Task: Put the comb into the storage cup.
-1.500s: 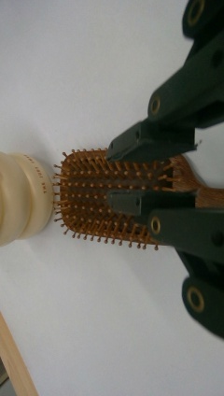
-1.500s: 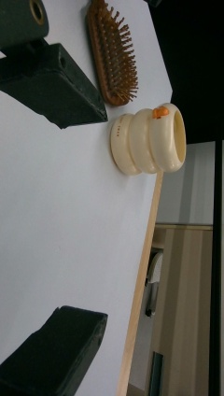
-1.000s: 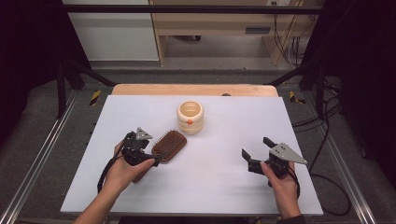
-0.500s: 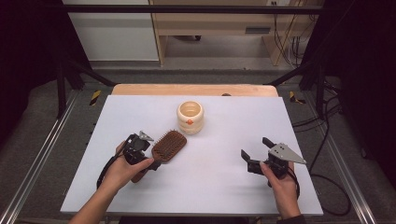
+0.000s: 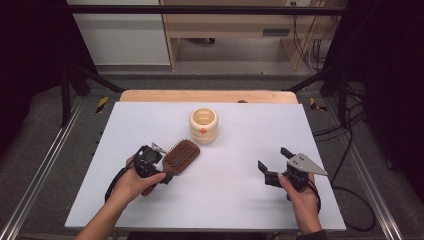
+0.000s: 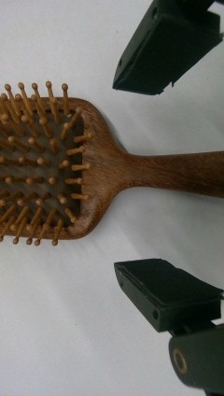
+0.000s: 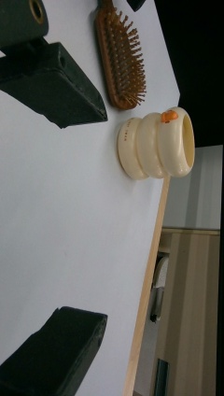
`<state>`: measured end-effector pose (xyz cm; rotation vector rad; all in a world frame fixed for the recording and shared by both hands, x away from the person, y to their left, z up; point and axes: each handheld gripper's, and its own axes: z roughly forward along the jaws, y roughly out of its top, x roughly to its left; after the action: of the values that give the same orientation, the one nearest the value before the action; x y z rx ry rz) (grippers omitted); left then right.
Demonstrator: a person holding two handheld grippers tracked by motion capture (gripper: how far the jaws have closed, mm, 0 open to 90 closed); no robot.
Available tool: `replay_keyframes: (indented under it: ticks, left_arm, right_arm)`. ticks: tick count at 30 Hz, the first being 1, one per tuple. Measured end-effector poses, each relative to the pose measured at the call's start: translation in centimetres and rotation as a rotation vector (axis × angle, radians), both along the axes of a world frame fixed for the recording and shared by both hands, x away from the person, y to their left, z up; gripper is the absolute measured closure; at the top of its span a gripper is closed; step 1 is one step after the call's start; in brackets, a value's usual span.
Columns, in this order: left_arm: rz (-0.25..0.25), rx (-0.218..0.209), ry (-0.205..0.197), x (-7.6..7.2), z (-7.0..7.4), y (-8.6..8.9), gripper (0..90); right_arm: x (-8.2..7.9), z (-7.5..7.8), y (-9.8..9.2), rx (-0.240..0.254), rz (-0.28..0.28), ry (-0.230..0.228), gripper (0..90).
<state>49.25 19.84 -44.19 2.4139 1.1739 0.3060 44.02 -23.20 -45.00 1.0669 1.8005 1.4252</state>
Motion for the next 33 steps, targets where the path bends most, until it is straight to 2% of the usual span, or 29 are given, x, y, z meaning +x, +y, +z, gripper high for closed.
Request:
replay_keyframes:
  ticks: [4,6,17,25,33]
  left_arm:
    - [-0.004,0.008,0.011,0.07,-0.03,-0.12,15.6]
    - [-0.001,0.010,0.014,0.10,-0.02,-0.13,22.8]
    - [-0.013,0.023,0.044,0.20,-0.29,-0.28,42.1]
    - [-0.032,0.035,0.067,0.37,-0.70,-0.49,47.6]
    - [-0.032,0.036,0.072,0.58,-0.91,-0.81,50.7]
  right_arm:
    - [0.03,-0.03,0.02,-0.004,0.001,0.001,5.0]
    - [0.02,-0.03,0.02,-0.005,0.001,0.000,4.9]
    - [0.02,-0.06,0.11,-0.006,0.005,0.003,4.9]
    - [0.02,-0.08,0.16,-0.008,0.008,0.006,5.0]
    - [0.02,-0.07,0.15,-0.007,0.008,0.006,5.0]
